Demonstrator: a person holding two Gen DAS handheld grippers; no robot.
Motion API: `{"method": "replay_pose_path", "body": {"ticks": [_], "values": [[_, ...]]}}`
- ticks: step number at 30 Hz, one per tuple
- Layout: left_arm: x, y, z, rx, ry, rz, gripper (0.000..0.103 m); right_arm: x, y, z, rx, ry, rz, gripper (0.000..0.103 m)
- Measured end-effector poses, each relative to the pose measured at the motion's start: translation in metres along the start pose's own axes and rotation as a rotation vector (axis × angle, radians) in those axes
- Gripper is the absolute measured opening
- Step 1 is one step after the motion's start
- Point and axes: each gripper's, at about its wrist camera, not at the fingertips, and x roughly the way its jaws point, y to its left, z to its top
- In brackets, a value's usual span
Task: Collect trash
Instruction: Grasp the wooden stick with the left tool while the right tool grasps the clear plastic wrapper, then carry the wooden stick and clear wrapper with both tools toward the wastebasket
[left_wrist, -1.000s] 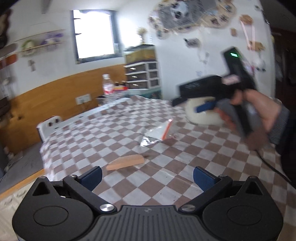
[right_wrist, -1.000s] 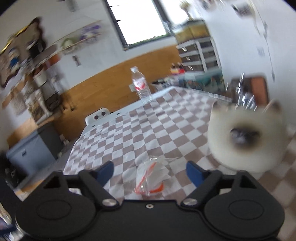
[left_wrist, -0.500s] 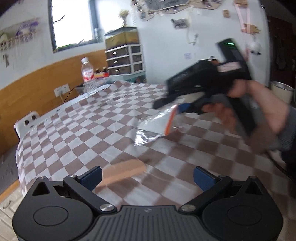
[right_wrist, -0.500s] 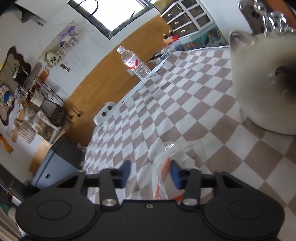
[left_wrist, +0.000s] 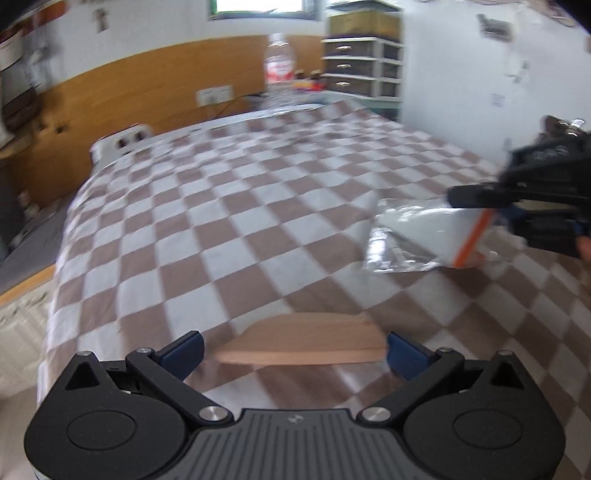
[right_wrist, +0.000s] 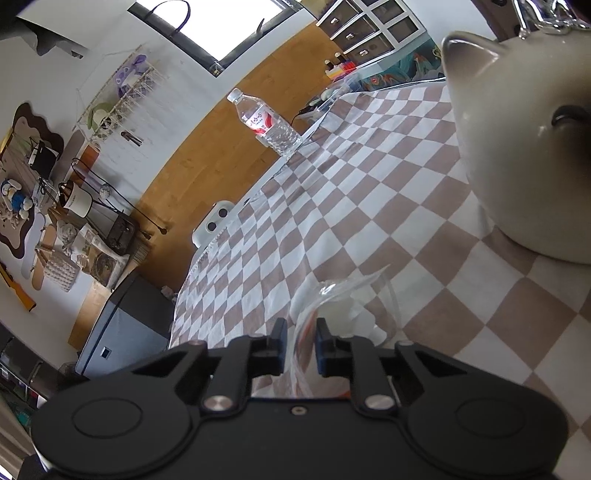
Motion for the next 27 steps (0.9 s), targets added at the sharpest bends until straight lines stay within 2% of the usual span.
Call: {"method": "replay_pose_path", "body": {"ticks": [4, 6, 9, 12, 19, 27], "values": [[0.000, 0.005, 0.001, -0.057, 0.012, 0.012, 0.103, 0.000, -0.002, 0.000, 0.005, 0.002, 0.003, 0.016], [-0.001, 0.003, 0.000, -0.057, 0.005, 0.021, 0.103, -0.001, -0.001, 0.000, -0.002, -0.004, -0.006, 0.009], [-0.002, 0.000, -0.003, -0.071, -0.009, 0.037, 0.102, -0.004, 0.001, 0.000, -0.019, -0.023, -0.002, 0.007], [-0.005, -0.003, -0.003, -0.076, -0.034, 0.041, 0.093, -0.007, 0.004, 0.001, -0.043, -0.036, -0.009, 0.007], [-0.016, 0.002, -0.010, -0.102, -0.034, 0.027, 0.092, -0.013, 0.011, 0.001, -0.090, -0.057, -0.022, 0.007], [-0.045, 0.020, -0.022, -0.137, -0.080, 0.027, 0.092, -0.024, 0.033, -0.007, -0.192, -0.086, -0.021, 0.007]]}}
